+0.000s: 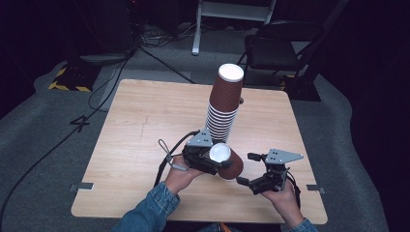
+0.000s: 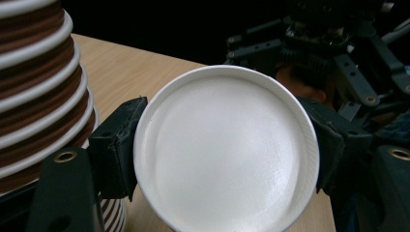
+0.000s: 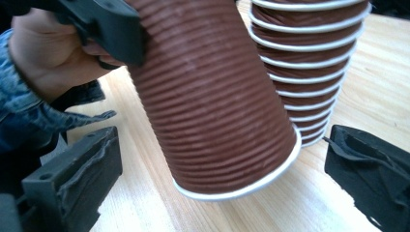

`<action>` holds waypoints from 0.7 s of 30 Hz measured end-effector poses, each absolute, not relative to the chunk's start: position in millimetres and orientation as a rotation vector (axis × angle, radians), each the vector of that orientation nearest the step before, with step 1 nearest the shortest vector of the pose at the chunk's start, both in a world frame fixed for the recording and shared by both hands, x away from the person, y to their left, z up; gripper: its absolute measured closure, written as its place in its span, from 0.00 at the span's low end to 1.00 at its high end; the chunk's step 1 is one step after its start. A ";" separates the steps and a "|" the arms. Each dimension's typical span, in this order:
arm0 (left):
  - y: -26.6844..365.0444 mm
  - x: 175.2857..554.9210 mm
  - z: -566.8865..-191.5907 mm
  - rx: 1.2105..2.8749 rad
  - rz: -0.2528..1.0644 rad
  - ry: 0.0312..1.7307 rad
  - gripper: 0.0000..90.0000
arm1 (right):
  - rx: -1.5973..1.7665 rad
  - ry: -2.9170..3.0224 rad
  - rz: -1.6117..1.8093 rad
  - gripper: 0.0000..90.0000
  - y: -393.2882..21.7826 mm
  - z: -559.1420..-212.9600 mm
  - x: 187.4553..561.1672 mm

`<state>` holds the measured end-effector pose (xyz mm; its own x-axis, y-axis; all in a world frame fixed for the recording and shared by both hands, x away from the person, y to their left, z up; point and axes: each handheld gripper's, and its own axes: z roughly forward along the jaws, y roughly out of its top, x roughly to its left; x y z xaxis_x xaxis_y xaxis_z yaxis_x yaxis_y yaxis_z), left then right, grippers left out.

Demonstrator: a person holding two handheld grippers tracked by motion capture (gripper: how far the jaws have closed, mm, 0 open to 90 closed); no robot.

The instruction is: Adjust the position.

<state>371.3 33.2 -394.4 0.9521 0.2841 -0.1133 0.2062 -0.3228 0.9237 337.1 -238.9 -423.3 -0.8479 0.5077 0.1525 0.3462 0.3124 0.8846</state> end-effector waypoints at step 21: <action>26.6 367.4 -386.9 1.845 0.131 0.370 0.28 | 0.957 2.495 1.560 0.00 -231.9 -445.5 337.5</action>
